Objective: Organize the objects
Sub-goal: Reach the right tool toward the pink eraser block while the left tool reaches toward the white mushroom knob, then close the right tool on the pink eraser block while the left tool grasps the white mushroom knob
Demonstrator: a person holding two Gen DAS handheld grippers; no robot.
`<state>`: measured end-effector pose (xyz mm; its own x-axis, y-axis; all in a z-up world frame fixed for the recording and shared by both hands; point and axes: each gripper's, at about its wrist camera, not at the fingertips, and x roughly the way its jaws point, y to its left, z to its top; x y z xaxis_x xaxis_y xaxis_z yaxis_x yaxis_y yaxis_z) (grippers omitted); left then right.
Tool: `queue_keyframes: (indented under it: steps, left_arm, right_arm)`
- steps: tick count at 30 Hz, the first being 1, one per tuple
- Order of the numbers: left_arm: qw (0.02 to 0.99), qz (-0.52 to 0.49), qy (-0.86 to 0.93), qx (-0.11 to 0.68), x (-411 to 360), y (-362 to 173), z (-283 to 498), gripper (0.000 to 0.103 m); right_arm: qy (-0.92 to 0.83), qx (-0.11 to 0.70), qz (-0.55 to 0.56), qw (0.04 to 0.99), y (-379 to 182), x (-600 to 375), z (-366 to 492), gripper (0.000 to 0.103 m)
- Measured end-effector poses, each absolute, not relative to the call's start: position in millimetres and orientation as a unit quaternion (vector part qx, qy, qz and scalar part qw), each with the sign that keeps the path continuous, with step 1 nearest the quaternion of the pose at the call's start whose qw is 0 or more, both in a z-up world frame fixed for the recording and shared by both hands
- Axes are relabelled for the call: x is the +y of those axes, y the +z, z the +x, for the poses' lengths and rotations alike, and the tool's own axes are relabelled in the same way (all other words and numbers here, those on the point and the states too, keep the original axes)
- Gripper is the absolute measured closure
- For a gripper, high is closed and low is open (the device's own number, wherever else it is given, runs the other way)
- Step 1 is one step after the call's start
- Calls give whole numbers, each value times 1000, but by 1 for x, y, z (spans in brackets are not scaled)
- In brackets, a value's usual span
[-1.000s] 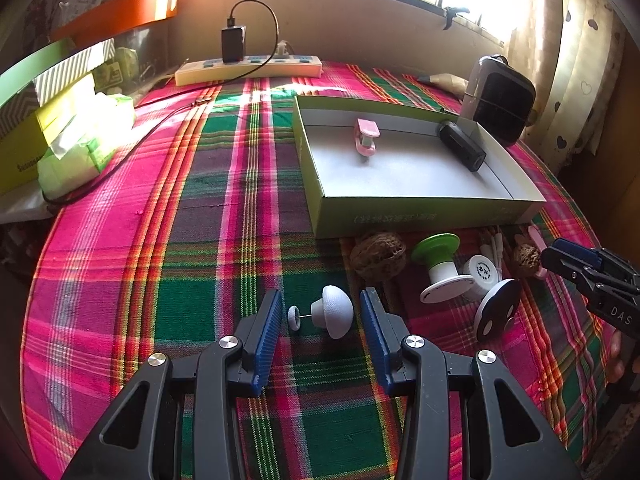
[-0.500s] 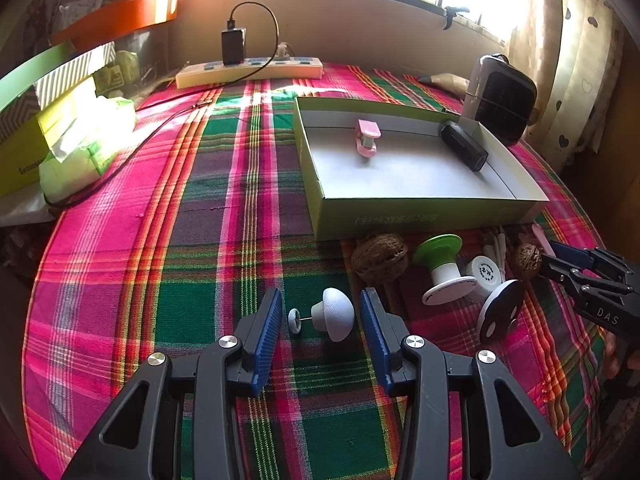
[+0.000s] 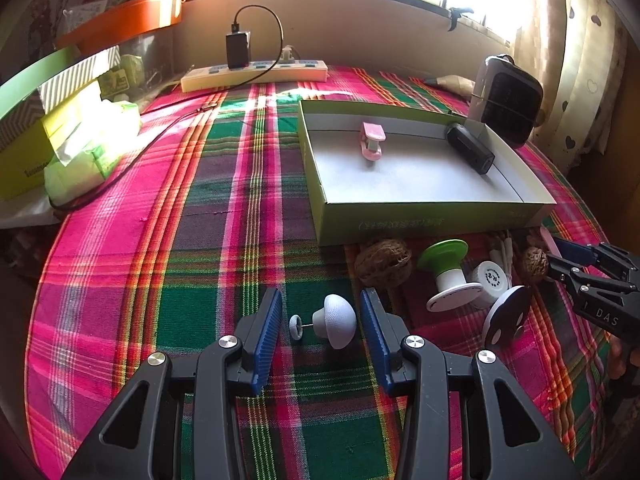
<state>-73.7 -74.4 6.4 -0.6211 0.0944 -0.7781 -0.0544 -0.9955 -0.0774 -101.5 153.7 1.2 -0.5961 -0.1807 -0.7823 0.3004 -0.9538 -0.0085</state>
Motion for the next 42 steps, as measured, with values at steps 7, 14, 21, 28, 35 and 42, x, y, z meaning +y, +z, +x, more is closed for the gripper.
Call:
queue_keyframes:
  steps: [7,14,21,28,35,42]
  left_arm:
    - [36,-432,901,-12,-73,6,-73,68]
    - [31,-431,902,-11,-74,6,-73,73]
    - [30,-430,902,-10,-74,6,-73,74]
    - [30,-430,902,-10,-74,6,-73,74]
    - [29,-430,902,-10,-75,6,-73,74]
    - [30,-431,902,-11,-75,5,-73,74]
  right_arm:
    - [-891,70,429,135,1,154,-101,59]
    - [-892,67,427,130,3,156,-100,72]
    - [-892,67,427,131,3,155,-100,84]
    - [-892,67,426,131,3,156,-99,84]
    - [-893,67,426,131,3,156,-99,84]
    - [-892,67,426,131,3,155,-100,84]
